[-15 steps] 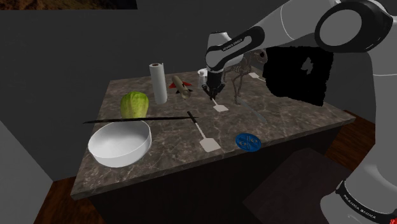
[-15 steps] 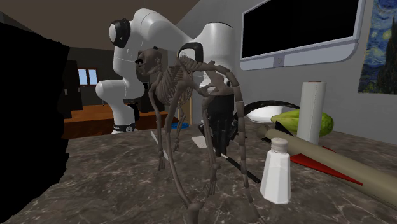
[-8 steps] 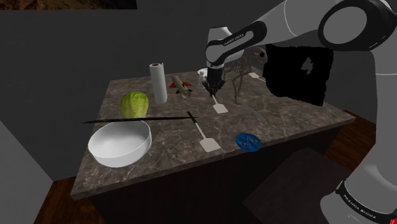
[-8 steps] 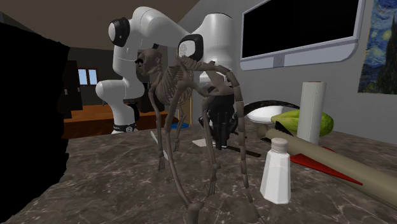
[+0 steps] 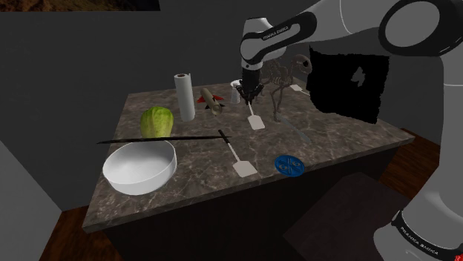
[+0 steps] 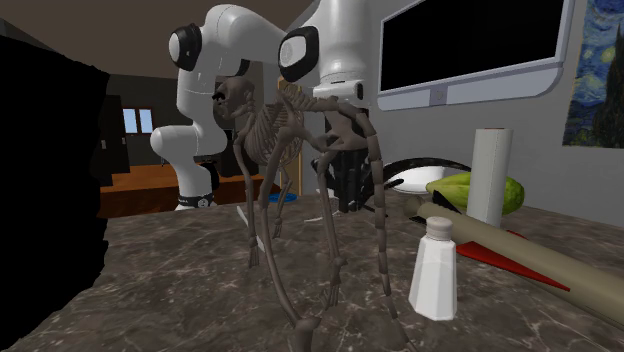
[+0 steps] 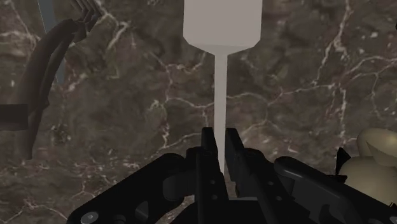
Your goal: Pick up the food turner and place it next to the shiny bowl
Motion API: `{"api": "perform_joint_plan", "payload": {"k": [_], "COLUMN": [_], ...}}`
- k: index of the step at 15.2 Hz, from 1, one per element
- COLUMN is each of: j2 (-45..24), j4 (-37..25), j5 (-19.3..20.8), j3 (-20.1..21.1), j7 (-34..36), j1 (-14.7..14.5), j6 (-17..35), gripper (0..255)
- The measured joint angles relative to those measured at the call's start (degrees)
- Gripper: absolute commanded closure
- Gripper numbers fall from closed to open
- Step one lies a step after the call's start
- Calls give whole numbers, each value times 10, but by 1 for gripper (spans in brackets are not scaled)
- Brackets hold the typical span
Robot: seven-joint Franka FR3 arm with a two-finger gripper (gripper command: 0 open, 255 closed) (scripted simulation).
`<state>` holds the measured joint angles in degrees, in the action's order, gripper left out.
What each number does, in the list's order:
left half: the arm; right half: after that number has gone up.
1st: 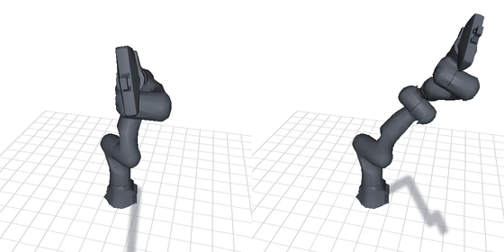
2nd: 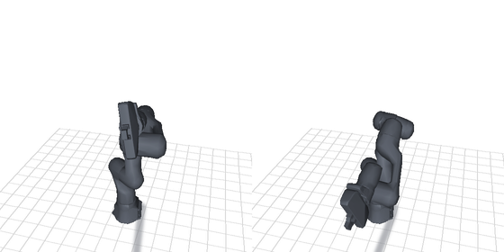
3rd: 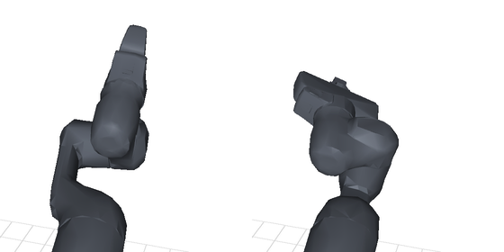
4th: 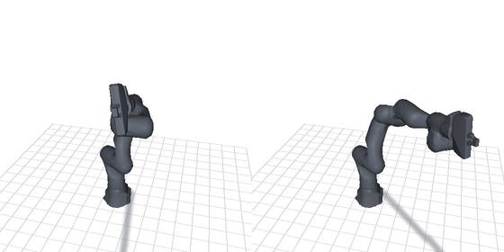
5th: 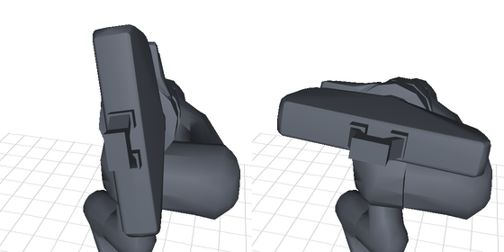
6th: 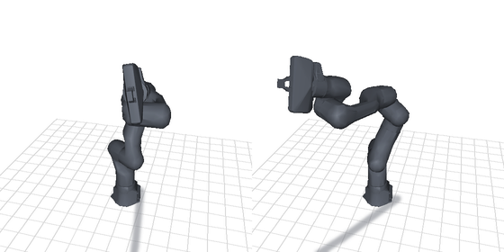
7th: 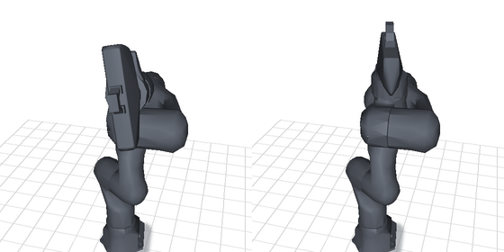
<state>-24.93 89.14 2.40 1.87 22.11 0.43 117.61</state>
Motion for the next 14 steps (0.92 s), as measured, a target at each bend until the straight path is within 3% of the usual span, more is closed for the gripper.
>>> {"api": "perform_joint_plan", "payload": {"k": [14], "j2": [16], "j4": [-83], "j5": [-2], "j3": [1], "j7": [-3], "j1": [-1], "j6": [-99], "gripper": [255]}}
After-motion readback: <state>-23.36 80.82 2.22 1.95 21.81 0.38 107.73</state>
